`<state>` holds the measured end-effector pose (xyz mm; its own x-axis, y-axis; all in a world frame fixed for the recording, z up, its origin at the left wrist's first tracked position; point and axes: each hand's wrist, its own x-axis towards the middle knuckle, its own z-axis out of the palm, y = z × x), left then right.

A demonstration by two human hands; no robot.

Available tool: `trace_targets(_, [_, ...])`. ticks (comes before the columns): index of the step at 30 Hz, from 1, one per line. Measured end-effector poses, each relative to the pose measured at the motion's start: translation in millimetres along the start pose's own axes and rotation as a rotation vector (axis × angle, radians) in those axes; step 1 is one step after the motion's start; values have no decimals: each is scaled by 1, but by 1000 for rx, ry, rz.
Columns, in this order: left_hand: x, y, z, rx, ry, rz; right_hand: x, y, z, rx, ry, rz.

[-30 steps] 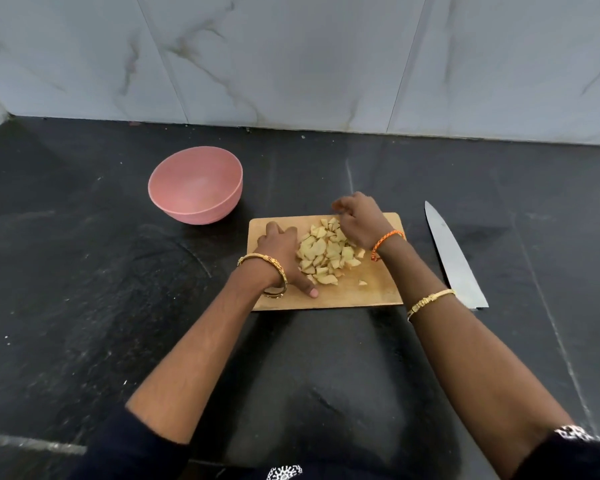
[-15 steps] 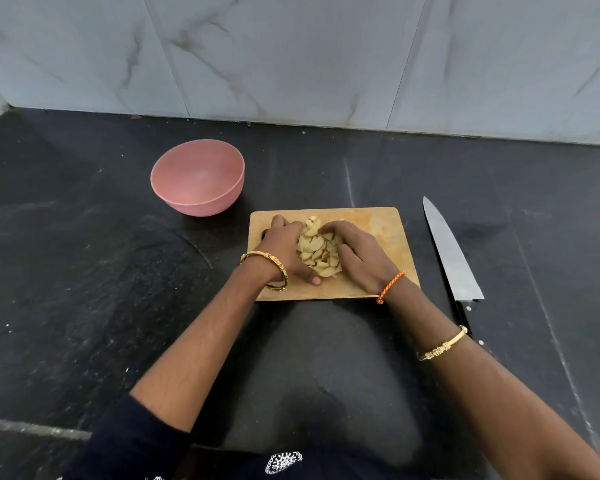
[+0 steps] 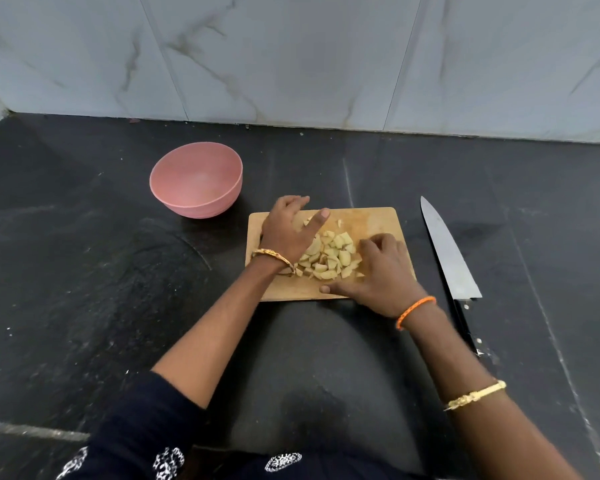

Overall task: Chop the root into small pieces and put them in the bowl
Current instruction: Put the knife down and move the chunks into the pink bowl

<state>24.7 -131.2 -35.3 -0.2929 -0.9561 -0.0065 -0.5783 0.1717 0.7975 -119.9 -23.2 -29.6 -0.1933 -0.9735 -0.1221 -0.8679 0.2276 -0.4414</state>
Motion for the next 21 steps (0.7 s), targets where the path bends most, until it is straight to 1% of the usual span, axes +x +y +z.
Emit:
trace_targets(2, [-3, 3, 13, -76, -11, 15, -1, -6, 17, 73, 108, 2])
trace_targets(4, [-6, 6, 19, -130, -35, 29, 3, -10, 29, 90, 141, -15])
trace_targets(6, [-8, 7, 25, -159, -47, 44, 11, -14, 37, 82, 150, -54])
trace_targets(9, [-12, 10, 28, -211, -51, 44, 25, -21, 41, 109, 148, -162])
trace_targets(11, [-10, 13, 26, -288, -92, 13, 34, -23, 41, 135, 160, -200])
trace_targets(14, [-5, 16, 22, -476, -178, -67, 41, -26, 40, 167, 162, -216])
trace_targets(16, [-4, 15, 22, -530, -208, -94, 43, -26, 40, 168, 170, -226])
trace_targets(18, [-2, 15, 18, -602, -185, -125, 43, -26, 39, 180, 185, -239])
trace_targets(21, [0, 14, 5, -755, -47, -171, 45, -24, 39, 181, 191, -251])
